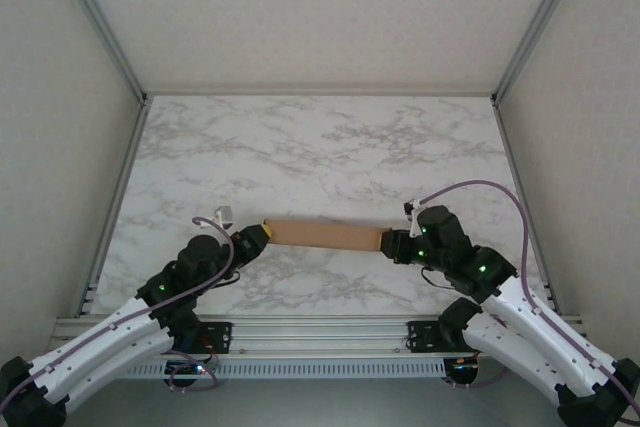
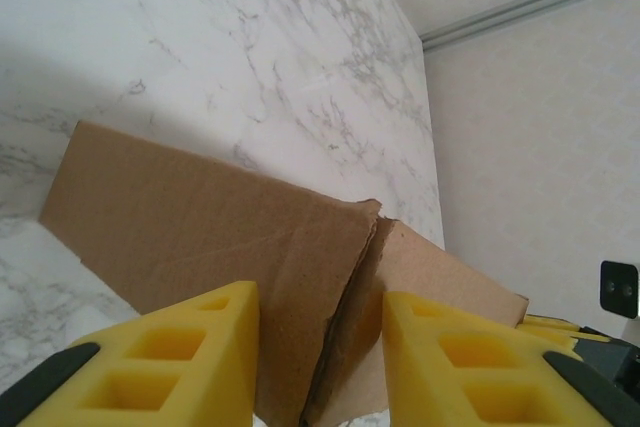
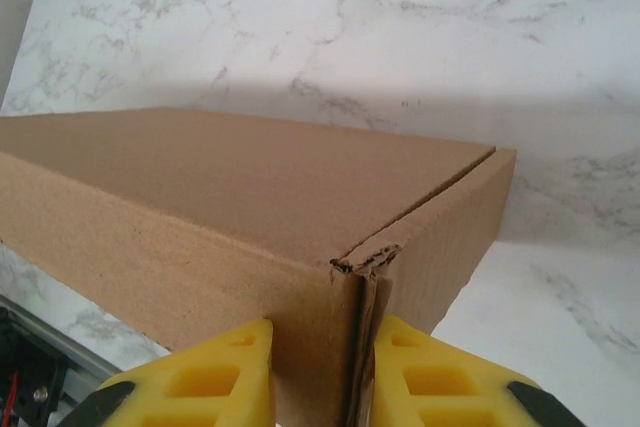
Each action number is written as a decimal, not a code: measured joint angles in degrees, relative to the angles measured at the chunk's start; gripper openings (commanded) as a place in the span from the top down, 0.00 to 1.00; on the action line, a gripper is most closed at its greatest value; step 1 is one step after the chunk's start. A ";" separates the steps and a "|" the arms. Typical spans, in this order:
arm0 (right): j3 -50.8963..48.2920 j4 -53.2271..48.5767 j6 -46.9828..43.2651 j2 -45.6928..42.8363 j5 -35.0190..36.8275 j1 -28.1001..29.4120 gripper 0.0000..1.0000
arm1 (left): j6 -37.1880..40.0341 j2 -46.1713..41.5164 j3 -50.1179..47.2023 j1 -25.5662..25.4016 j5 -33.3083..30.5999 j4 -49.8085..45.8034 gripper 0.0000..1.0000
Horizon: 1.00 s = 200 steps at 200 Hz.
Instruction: Fold the paper box
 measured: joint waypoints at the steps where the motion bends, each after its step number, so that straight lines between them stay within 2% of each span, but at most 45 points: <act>1: 0.00 -0.13 0.02 -0.07 0.00 0.07 0.76 | -0.02 -0.09 0.00 -0.07 0.02 -0.13 0.63; 62: -0.92 -5.22 3.10 -0.39 1.25 3.96 0.73 | -1.90 -0.55 -2.45 -2.01 0.28 -1.51 0.59; 85: -2.40 -7.28 4.66 0.37 1.27 4.48 0.66 | -2.14 2.49 -3.26 -2.64 1.97 -2.36 0.58; 123: -2.58 -8.61 7.04 0.83 1.44 4.52 0.53 | -1.88 6.95 -3.63 -2.82 3.37 -2.36 0.46; 139: -2.56 -8.83 7.56 1.51 1.99 4.55 0.52 | -1.03 8.26 -3.61 -2.82 3.32 -2.16 0.44; 173: -2.27 -8.96 8.72 6.40 3.78 4.52 0.53 | 3.52 16.83 0.72 -1.68 3.06 -2.10 0.42; 200: -0.13 -8.46 8.76 14.19 5.27 4.33 0.53 | 8.20 24.48 4.83 2.71 2.71 0.39 0.42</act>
